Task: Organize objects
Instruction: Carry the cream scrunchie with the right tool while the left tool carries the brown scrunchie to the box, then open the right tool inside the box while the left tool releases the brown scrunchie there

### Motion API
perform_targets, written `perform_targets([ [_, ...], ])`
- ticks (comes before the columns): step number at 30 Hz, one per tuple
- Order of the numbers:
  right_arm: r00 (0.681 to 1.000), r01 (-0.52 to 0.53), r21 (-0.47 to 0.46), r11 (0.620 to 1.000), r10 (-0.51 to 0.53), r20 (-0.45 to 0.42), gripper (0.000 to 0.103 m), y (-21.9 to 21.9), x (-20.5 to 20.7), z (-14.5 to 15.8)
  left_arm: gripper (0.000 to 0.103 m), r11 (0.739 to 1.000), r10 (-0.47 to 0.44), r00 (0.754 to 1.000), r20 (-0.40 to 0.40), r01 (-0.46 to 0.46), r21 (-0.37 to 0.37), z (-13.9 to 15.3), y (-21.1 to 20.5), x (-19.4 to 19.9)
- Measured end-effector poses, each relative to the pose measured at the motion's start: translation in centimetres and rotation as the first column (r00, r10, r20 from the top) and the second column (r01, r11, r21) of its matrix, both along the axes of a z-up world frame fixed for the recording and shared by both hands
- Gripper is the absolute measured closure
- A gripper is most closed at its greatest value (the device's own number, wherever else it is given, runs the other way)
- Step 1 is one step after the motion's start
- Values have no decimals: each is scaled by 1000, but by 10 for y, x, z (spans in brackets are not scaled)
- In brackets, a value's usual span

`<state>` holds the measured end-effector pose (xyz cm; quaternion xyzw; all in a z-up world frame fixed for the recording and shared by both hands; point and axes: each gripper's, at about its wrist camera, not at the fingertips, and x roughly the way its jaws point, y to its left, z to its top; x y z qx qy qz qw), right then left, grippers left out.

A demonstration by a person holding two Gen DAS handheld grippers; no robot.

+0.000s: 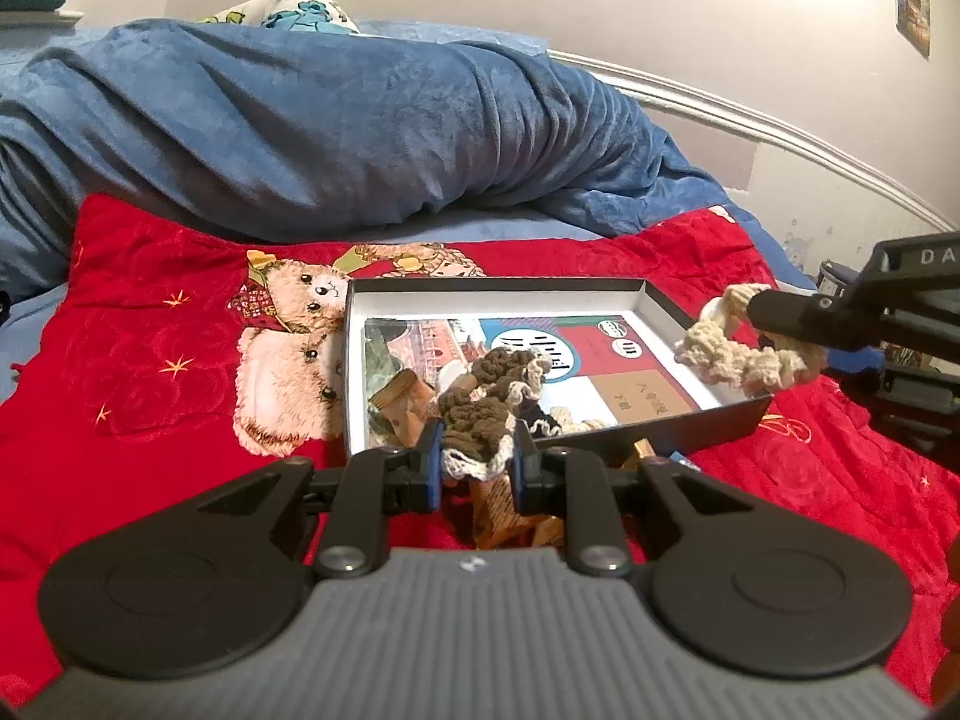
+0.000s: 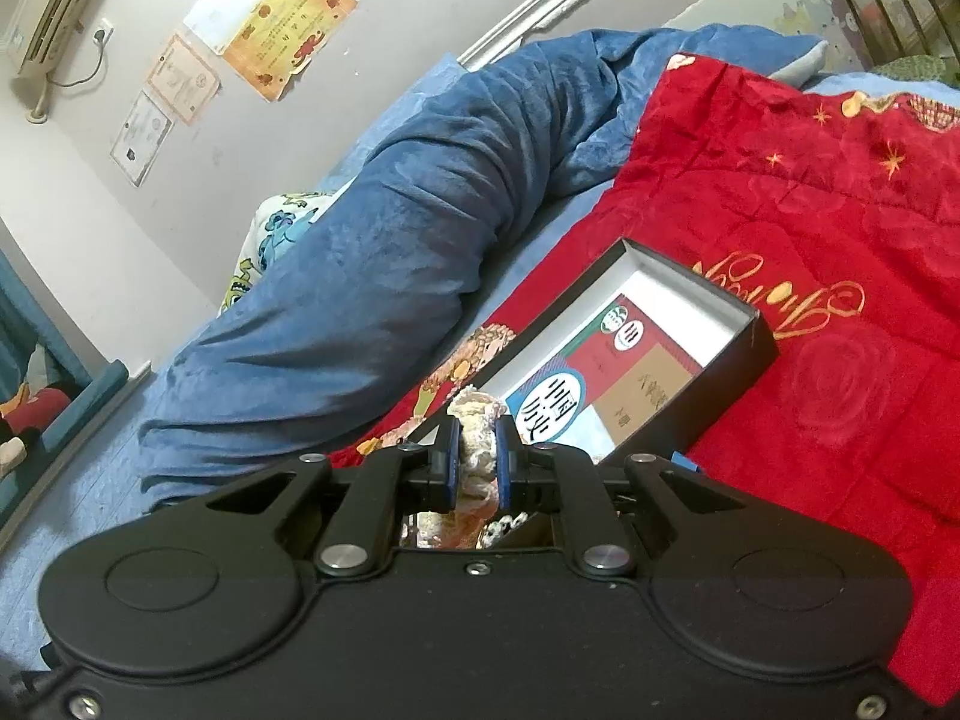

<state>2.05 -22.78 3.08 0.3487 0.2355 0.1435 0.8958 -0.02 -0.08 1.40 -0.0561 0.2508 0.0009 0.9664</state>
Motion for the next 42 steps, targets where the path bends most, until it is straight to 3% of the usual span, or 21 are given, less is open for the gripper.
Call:
perform_targets([
  [3,1000,-2,-7,1000,2,5,90,-6,11,1,78,1000,-7,1000,12,7,5,5,-5,7],
  [10,997,-6,-15,1000,5,-77,90,-11,59,-10,77,1000,-2,1000,1,2,-2,-1,-19,44],
  [17,993,15,-66,998,-22,-120,90,-6,101,-35,78,998,-4,1000,-23,6,63,-19,-43,79],
  [30,985,29,-163,986,-56,-163,90,2,116,-59,74,984,-123,990,-63,130,123,-48,-72,102],
  [34,983,30,-165,986,-59,-173,90,1,115,-62,70,980,-145,988,-58,152,129,-49,-74,102],
  [36,982,26,-175,984,-58,-178,89,2,116,-64,53,977,-162,985,-61,168,131,-47,-75,102],
  [42,982,11,-146,989,-39,-187,77,-2,114,-65,37,977,-169,984,-53,174,124,-33,-65,97],
])
